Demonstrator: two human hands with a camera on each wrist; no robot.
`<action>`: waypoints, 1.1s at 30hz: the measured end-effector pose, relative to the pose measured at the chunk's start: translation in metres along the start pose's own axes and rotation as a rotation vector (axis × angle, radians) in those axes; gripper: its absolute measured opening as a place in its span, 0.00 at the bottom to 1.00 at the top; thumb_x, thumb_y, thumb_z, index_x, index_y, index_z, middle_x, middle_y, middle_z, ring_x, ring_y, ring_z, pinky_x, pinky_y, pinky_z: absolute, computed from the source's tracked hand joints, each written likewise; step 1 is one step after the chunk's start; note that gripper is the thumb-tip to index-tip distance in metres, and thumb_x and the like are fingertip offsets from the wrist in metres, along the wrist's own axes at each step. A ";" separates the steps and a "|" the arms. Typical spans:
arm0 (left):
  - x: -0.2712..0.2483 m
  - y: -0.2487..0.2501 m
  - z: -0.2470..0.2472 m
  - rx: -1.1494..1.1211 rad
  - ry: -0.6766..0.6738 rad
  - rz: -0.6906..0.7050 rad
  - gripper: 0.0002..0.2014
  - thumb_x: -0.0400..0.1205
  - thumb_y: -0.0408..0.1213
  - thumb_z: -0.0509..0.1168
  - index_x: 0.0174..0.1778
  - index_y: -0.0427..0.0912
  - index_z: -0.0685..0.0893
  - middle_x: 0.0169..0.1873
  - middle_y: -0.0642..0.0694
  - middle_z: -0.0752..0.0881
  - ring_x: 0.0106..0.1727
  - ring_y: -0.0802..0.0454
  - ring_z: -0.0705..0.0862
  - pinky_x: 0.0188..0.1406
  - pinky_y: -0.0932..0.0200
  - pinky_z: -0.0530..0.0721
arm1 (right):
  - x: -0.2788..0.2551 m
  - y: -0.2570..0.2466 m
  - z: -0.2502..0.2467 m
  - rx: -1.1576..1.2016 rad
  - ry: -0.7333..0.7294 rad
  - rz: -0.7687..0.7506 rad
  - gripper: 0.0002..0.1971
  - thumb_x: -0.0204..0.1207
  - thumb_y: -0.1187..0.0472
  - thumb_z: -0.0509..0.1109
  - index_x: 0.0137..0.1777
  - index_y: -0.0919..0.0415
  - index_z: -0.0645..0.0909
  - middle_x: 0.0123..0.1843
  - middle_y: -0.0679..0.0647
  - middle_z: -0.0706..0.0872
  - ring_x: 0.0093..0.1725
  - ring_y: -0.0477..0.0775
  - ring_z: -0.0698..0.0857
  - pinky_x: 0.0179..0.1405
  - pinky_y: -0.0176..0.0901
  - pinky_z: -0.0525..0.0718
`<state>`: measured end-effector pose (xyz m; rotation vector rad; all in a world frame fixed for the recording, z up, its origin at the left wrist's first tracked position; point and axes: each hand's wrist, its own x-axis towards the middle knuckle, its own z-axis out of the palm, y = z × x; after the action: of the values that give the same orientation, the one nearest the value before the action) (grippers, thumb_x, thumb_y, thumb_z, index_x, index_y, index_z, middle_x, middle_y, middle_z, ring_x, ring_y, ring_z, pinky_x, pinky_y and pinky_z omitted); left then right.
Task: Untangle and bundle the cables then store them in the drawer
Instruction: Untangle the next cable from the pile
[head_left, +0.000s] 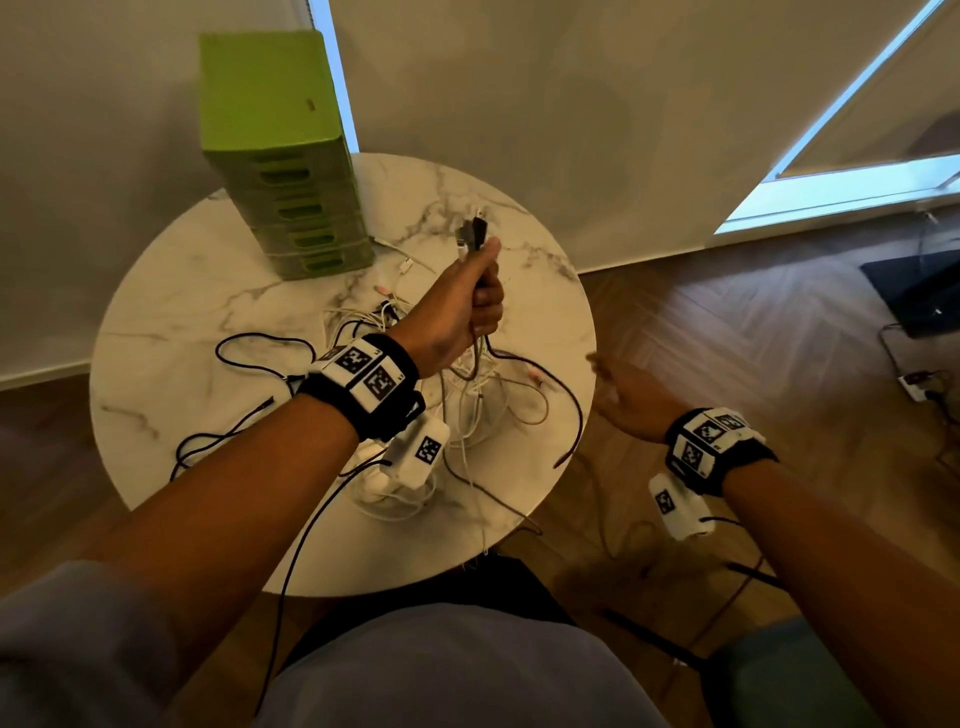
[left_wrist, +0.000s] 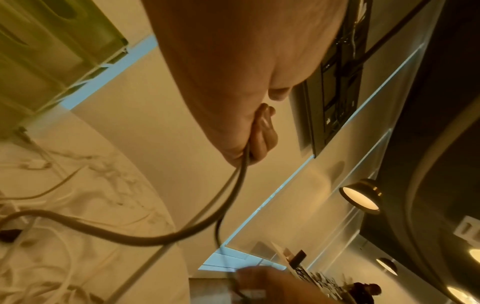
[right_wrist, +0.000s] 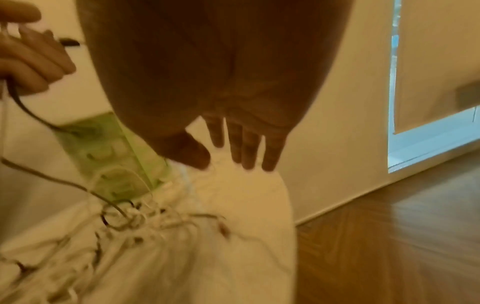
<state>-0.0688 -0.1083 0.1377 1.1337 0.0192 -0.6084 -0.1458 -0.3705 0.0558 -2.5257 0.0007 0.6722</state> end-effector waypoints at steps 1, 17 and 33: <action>0.000 0.000 0.004 -0.009 -0.030 -0.019 0.20 0.93 0.48 0.51 0.34 0.49 0.64 0.23 0.54 0.61 0.23 0.58 0.56 0.30 0.56 0.49 | 0.001 -0.012 -0.005 0.094 0.081 -0.061 0.35 0.81 0.64 0.68 0.85 0.61 0.57 0.82 0.61 0.68 0.79 0.58 0.71 0.75 0.47 0.71; -0.041 0.044 -0.026 0.244 -0.255 -0.106 0.22 0.92 0.55 0.45 0.36 0.46 0.66 0.23 0.48 0.70 0.50 0.34 0.91 0.60 0.41 0.87 | 0.005 -0.134 0.008 0.611 -0.388 -0.253 0.18 0.86 0.61 0.66 0.34 0.65 0.83 0.28 0.65 0.81 0.49 0.56 0.92 0.64 0.46 0.83; -0.010 0.077 -0.067 -0.372 0.311 0.336 0.17 0.91 0.44 0.54 0.35 0.50 0.65 0.28 0.53 0.65 0.26 0.57 0.62 0.32 0.58 0.64 | 0.010 -0.099 -0.003 -0.025 0.336 -0.258 0.16 0.87 0.42 0.55 0.60 0.54 0.71 0.39 0.47 0.81 0.37 0.53 0.81 0.38 0.50 0.79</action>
<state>-0.0226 -0.0251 0.1765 0.8340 0.1976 -0.1160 -0.1227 -0.2851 0.1010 -2.5710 -0.2122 0.1441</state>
